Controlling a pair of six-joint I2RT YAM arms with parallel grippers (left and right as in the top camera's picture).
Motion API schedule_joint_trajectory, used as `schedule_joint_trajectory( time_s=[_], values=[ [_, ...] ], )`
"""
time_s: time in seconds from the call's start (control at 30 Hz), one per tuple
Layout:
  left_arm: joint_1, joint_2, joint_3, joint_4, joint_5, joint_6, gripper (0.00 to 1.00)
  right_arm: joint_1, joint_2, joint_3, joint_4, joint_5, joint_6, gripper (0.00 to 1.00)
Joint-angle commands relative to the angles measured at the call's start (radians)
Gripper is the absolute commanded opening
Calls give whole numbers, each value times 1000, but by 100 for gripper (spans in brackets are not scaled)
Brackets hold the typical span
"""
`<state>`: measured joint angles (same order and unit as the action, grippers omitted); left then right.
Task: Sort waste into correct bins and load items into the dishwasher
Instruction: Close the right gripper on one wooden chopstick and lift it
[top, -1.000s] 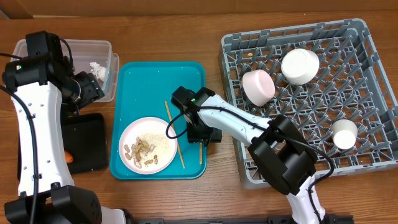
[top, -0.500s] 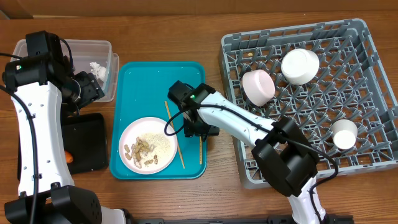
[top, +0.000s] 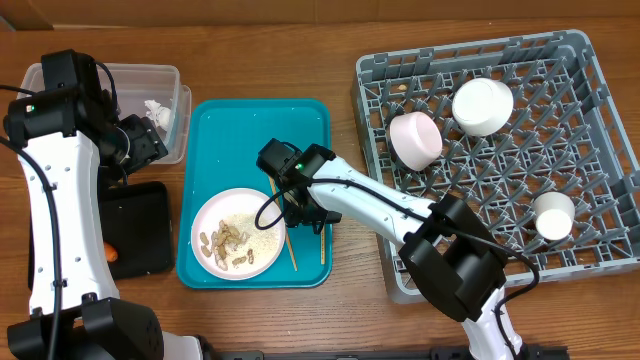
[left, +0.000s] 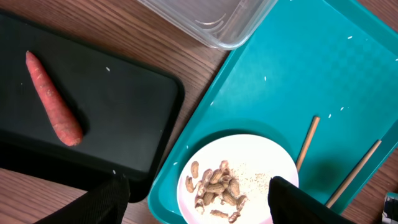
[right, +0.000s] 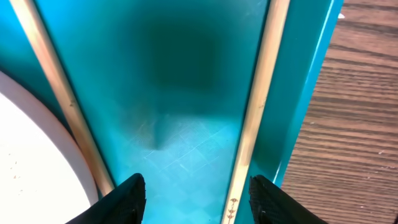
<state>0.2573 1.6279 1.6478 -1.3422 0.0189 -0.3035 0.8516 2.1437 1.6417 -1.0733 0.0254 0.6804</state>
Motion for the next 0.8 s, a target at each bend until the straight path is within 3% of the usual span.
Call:
schedule_joint_trajectory(
  time_s=[0.0,0.6,0.7,0.77],
  values=[
    [1,2,10,0,8,19,74,0,32,-6,3,0,1,57],
    [1,2,10,0,8,19,73,0,100,-7,6,9,1,56],
    [1,2,10,0,8,19,73,0,100,-6,8,10,1,53],
    [1,2,10,0,8,19,74,0,100,-6,9,10,1,43]
  ],
)
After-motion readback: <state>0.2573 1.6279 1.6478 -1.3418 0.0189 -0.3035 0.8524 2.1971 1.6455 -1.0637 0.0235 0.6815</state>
